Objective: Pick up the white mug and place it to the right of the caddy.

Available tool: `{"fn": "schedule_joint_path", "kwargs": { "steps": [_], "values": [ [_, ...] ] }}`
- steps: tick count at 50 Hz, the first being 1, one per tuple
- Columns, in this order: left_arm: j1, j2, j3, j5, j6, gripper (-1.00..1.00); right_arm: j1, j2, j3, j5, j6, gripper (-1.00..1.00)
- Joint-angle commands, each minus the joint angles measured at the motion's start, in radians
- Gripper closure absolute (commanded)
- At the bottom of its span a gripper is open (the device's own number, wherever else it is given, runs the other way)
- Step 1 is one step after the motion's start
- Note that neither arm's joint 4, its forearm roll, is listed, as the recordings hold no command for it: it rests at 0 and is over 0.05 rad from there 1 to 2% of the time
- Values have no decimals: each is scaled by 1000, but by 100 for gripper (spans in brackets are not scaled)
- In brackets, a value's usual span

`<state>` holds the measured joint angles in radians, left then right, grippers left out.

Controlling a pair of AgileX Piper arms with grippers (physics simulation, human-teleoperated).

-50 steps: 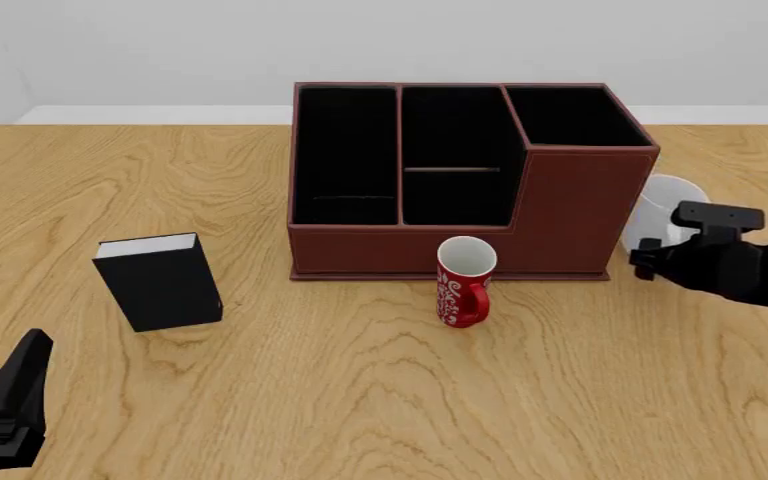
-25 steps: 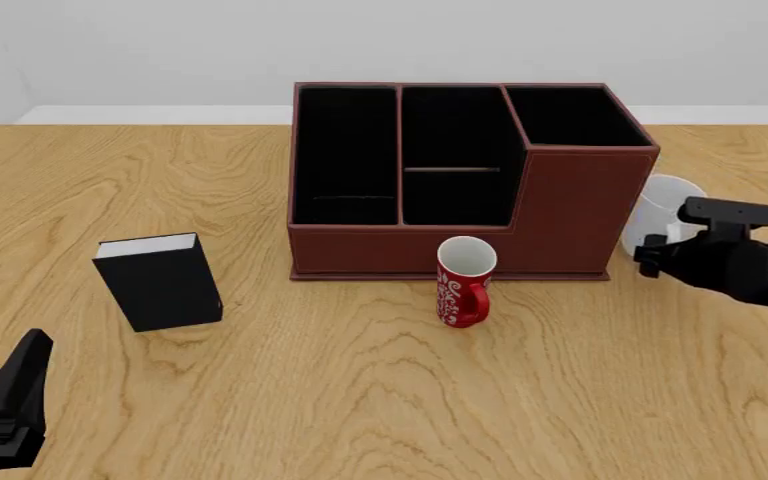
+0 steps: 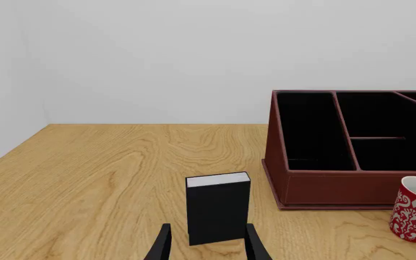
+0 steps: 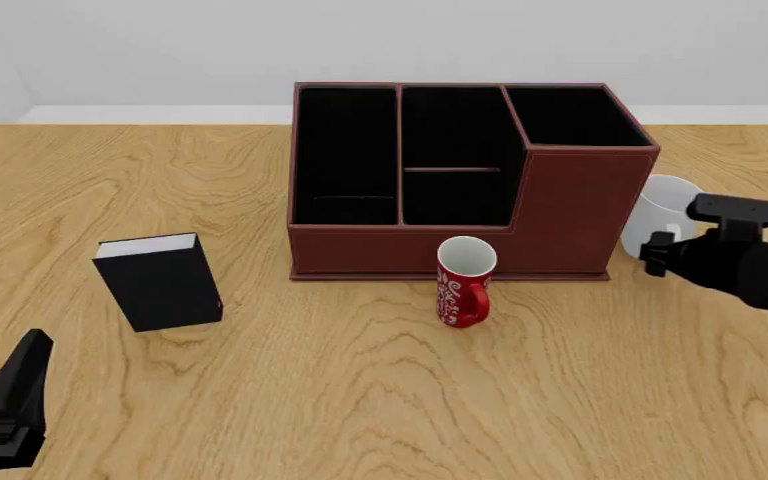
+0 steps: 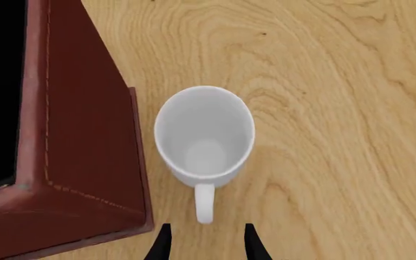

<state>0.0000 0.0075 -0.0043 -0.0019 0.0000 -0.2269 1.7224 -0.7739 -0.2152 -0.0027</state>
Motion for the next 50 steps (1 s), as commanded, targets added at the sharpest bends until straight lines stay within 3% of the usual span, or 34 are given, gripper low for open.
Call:
{"fn": "schedule_joint_path", "kwargs": {
  "steps": [1,50],
  "values": [
    [0,0,0,0,0,-100,8,-67,39,5,3,-100],
    [0,0,0,0,0,-100,38,-344,164,59,-2,-100]
  ]
}}
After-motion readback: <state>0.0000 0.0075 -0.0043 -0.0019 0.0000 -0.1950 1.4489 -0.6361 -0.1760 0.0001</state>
